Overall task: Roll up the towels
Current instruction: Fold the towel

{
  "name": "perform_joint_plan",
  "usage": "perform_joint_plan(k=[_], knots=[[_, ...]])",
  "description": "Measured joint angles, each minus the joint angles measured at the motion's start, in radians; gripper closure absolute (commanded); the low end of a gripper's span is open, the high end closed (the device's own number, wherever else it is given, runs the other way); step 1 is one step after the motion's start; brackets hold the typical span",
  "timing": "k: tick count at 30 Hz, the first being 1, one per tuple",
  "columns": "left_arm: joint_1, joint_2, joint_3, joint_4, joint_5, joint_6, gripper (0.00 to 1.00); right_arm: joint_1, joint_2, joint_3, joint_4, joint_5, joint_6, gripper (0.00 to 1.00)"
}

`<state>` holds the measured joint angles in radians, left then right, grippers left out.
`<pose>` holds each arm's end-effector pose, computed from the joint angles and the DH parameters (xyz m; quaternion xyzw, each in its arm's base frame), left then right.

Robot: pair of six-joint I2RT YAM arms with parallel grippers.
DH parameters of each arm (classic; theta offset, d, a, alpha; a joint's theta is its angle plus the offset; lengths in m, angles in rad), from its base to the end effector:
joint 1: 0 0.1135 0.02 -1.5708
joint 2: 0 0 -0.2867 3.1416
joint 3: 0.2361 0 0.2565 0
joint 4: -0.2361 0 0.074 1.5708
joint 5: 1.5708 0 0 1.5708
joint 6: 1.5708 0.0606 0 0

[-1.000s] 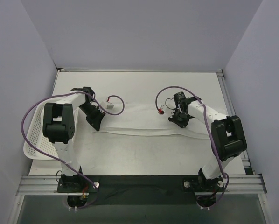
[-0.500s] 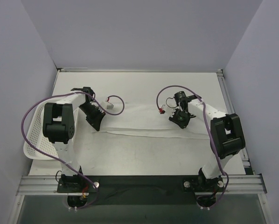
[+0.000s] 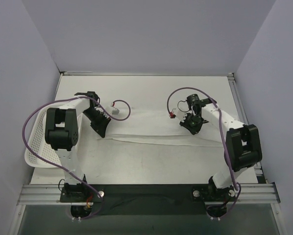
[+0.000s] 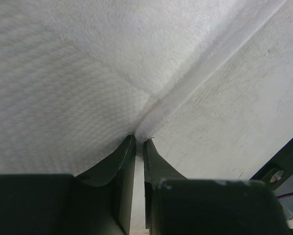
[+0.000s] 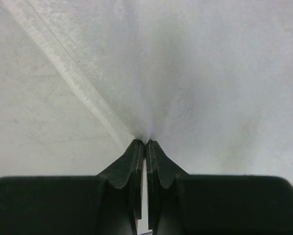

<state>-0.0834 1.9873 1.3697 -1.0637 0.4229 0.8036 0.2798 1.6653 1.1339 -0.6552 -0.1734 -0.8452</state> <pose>0.3565 -0.0548 0.1517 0.4084 0.8868 -0.2151 0.0233 0.3264 0.1046 0.2003 -0.5355 0.8184 0.0286 0.2064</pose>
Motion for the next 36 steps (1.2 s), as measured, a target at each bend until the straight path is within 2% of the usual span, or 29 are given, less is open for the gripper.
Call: perform_joint_plan(k=[5,9,18,29,30,32,33,34,36], knots=[[0.008,0.0,0.0,0.0,0.013,-0.008,1.0,0.001,-0.104,0.02,-0.066,-0.018,-0.026,1.0],[0.013,0.0,-0.006,0.001,0.026,-0.008,1.0,0.013,-0.129,0.004,-0.085,-0.025,-0.033,1.0],[0.015,0.0,-0.009,0.001,0.034,-0.015,1.0,0.032,0.079,-0.11,-0.014,-0.022,-0.017,1.0],[0.017,0.001,-0.012,0.002,0.037,-0.022,1.0,0.036,0.09,-0.098,-0.018,-0.01,0.008,1.0],[0.018,0.001,-0.013,0.002,0.04,-0.021,0.92,0.036,0.093,-0.095,-0.021,-0.01,0.008,1.0],[0.023,-0.005,-0.02,0.001,0.049,-0.013,0.8,0.036,0.093,-0.094,-0.023,-0.01,0.009,0.89],[0.025,-0.01,-0.027,0.002,0.054,-0.004,0.74,0.036,0.094,-0.094,-0.024,-0.01,0.011,0.77],[0.027,-0.018,-0.036,-0.001,0.057,0.006,0.68,0.036,0.094,-0.093,-0.027,-0.01,0.013,0.71],[0.031,-0.032,-0.05,-0.013,0.061,0.03,0.64,0.035,0.093,-0.089,-0.038,-0.012,0.014,0.65]])
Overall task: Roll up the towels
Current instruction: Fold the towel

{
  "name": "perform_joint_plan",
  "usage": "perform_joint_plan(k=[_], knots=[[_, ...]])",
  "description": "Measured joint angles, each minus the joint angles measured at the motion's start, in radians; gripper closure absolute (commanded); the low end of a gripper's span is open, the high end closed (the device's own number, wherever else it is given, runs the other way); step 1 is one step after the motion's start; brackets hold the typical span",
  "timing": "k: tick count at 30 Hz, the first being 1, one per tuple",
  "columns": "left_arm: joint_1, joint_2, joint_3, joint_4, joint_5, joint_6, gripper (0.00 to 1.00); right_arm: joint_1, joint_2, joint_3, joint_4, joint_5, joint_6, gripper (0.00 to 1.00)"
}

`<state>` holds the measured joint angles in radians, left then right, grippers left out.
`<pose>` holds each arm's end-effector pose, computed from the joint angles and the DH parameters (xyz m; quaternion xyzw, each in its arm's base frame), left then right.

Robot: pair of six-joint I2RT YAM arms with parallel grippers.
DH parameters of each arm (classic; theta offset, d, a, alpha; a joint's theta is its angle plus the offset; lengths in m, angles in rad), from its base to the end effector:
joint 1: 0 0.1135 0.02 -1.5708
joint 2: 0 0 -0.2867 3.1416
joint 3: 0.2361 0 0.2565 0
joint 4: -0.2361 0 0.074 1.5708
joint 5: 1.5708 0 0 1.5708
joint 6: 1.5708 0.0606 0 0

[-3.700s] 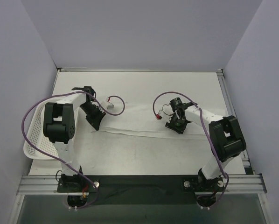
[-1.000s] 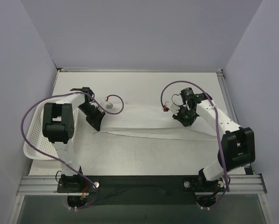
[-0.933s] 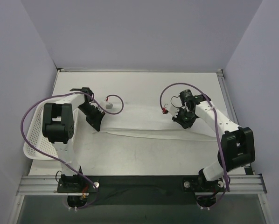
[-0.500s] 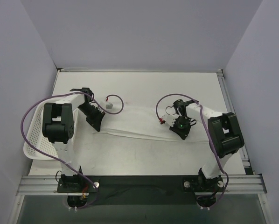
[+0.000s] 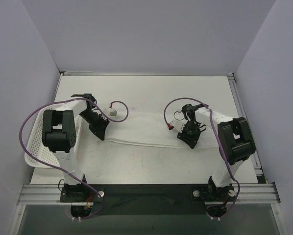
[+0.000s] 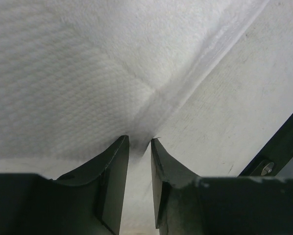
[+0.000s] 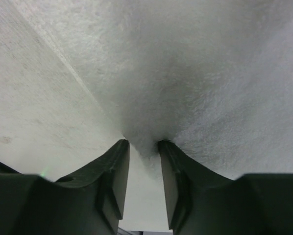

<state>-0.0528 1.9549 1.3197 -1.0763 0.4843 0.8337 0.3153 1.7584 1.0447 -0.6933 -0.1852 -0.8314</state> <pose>0.3439 -0.0464 0.1533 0.4001 0.8821 -0.2472 0.0279 0.3037 0.1108 0.1455 -0.5447 0.8296 0.0683 0.1023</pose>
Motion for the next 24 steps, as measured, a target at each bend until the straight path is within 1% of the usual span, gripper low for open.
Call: perform_joint_plan(k=[1,4,6,10,11,14,17,21,22,24], knots=[[0.002,-0.007,-0.002,-0.011,0.002,0.013,0.61,-0.001,-0.001,0.002,-0.007,-0.005,0.002,0.65],[0.014,-0.045,-0.002,-0.052,0.014,0.053,0.6,-0.016,-0.016,0.021,-0.046,-0.023,0.006,0.63],[0.02,-0.078,0.009,-0.087,0.027,0.077,0.59,-0.049,-0.045,0.053,-0.088,-0.051,0.014,0.63],[0.021,-0.13,0.068,-0.121,0.067,0.09,0.6,-0.17,-0.115,0.151,-0.146,-0.107,0.045,0.63],[0.018,-0.135,0.083,-0.117,0.073,0.084,0.57,-0.208,-0.124,0.175,-0.152,-0.116,0.057,0.63],[0.002,-0.132,0.104,-0.078,0.082,0.032,0.53,-0.32,-0.114,0.23,-0.162,-0.128,0.103,0.64],[-0.026,-0.108,0.096,-0.004,0.075,-0.056,0.55,-0.426,-0.062,0.254,-0.164,-0.128,0.14,0.64],[-0.063,-0.072,0.04,0.135,0.017,-0.177,0.68,-0.534,0.04,0.254,-0.159,-0.099,0.167,0.66],[-0.067,-0.063,0.022,0.163,-0.006,-0.204,0.74,-0.553,0.066,0.255,-0.156,-0.087,0.173,0.66],[-0.069,-0.043,-0.019,0.217,-0.055,-0.258,0.76,-0.581,0.121,0.255,-0.14,-0.051,0.179,0.66]])
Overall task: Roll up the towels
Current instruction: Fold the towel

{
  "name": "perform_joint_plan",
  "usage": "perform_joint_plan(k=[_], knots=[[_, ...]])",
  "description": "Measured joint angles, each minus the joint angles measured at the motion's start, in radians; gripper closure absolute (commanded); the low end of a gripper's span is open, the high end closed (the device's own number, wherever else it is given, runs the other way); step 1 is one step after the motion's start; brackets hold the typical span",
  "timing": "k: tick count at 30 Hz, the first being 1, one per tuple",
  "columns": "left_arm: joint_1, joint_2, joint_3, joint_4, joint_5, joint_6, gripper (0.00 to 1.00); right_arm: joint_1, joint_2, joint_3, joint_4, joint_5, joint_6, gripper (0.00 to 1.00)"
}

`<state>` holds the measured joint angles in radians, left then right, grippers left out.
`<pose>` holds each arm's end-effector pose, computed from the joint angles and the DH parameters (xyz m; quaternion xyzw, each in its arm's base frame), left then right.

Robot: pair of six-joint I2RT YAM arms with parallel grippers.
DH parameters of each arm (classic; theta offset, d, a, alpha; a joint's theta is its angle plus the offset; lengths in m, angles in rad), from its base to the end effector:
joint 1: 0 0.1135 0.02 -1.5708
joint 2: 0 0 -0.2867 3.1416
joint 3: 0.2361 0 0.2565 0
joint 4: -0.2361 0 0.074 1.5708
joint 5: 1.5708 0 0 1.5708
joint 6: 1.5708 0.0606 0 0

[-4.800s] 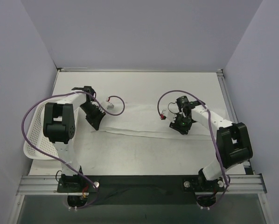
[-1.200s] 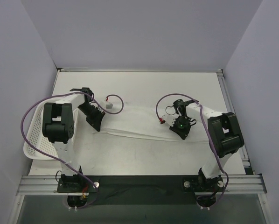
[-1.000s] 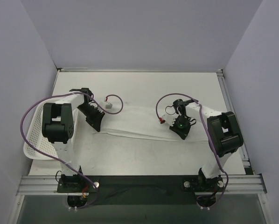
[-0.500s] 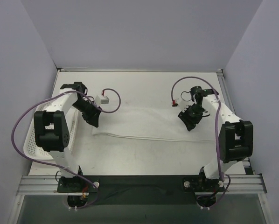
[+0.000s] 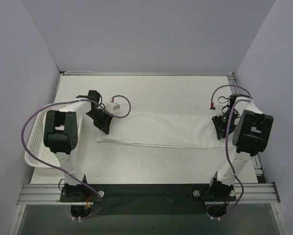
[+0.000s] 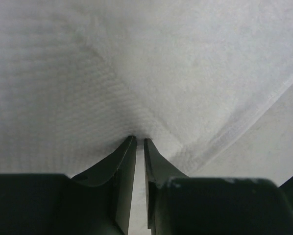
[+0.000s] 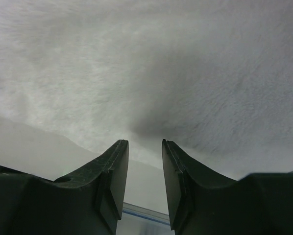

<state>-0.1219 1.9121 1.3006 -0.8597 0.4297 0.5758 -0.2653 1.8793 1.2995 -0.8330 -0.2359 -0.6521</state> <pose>0.3616 -0.0697 0.1612 0.3435 0.9134 -0.1965 0.0953 0.3603 -0.0832 0.1690 -0.1994 0.9697 0.0705 0.1222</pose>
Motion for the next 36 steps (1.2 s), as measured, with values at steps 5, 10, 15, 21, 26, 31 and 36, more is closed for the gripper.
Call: perform_joint_plan(k=[5,10,15,21,26,31,36], knots=[[0.014,-0.011,-0.049,0.069,-0.032,-0.113,0.79,-0.018,0.074,-0.008,0.055,0.097,0.008,0.67],[0.039,-0.049,-0.099,0.118,0.001,-0.15,0.75,-0.001,0.075,-0.006,0.059,0.136,0.026,0.67],[0.035,-0.114,-0.112,0.113,0.002,-0.14,0.63,0.019,0.059,0.057,0.052,0.083,0.058,0.67],[0.011,-0.082,0.143,0.121,0.005,-0.169,0.61,0.026,0.036,0.298,0.077,0.053,0.102,0.72],[0.011,0.012,0.271,0.171,-0.008,-0.191,0.66,0.022,0.087,0.402,0.087,0.073,0.117,0.87],[0.009,0.098,0.236,0.181,-0.032,-0.198,0.68,0.016,0.203,0.407,0.105,0.124,0.125,0.92],[0.005,0.12,0.173,0.185,-0.108,-0.199,0.82,0.01,0.296,0.379,0.138,0.2,0.124,0.92]])
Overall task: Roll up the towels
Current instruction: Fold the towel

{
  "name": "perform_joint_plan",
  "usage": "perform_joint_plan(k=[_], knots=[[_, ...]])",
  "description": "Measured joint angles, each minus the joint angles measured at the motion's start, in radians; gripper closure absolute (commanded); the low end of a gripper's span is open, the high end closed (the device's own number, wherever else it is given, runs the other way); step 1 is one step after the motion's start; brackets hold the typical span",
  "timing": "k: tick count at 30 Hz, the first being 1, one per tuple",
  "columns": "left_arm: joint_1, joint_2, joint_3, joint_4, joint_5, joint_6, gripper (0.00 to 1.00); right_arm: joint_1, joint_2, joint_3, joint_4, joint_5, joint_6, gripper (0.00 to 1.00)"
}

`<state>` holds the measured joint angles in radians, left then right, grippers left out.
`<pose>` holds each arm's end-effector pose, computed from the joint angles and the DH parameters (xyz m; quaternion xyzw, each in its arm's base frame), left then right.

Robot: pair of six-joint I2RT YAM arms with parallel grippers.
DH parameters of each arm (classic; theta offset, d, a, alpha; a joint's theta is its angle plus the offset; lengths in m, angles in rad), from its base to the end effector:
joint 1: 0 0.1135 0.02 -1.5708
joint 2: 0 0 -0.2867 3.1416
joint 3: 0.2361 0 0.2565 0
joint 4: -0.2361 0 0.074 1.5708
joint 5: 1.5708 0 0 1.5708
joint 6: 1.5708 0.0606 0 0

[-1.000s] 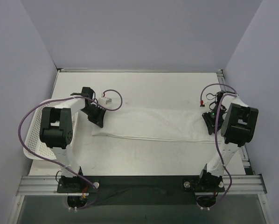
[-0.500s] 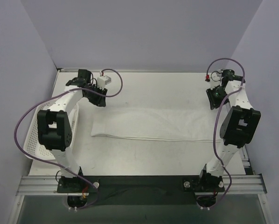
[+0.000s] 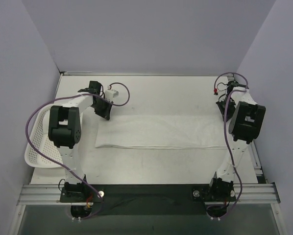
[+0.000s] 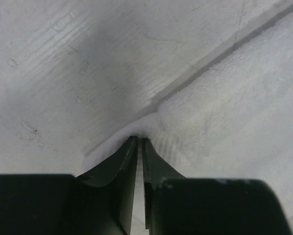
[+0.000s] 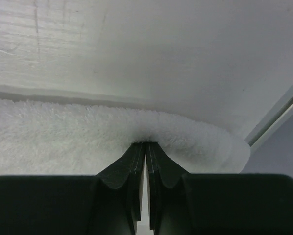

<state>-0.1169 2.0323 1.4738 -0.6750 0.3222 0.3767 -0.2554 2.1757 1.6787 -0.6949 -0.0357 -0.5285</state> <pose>0.4293 -0.0697 0.1649 0.2638 0.9370 -0.1353 0.1848 0.4656 -0.1193 0.1581 -0.1370 0.9724 -0.0557 0.1807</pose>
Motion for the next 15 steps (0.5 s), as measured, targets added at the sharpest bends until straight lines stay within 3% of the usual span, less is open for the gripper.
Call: perform_joint_plan(k=[7,12,13,15], knots=[[0.002,0.01,-0.003,0.024,-0.058,-0.031,0.9,0.005,0.067,0.085,0.016,0.103,0.009,0.9],[0.002,0.01,-0.002,0.031,-0.075,-0.038,0.88,0.034,0.097,0.139,0.053,0.163,0.009,0.73],[0.002,0.01,-0.001,0.033,-0.079,-0.038,0.85,0.039,0.097,0.144,0.058,0.17,0.008,0.61],[0.003,0.01,0.0,0.033,-0.081,-0.044,0.75,0.044,0.094,0.155,0.069,0.178,0.014,0.5]])
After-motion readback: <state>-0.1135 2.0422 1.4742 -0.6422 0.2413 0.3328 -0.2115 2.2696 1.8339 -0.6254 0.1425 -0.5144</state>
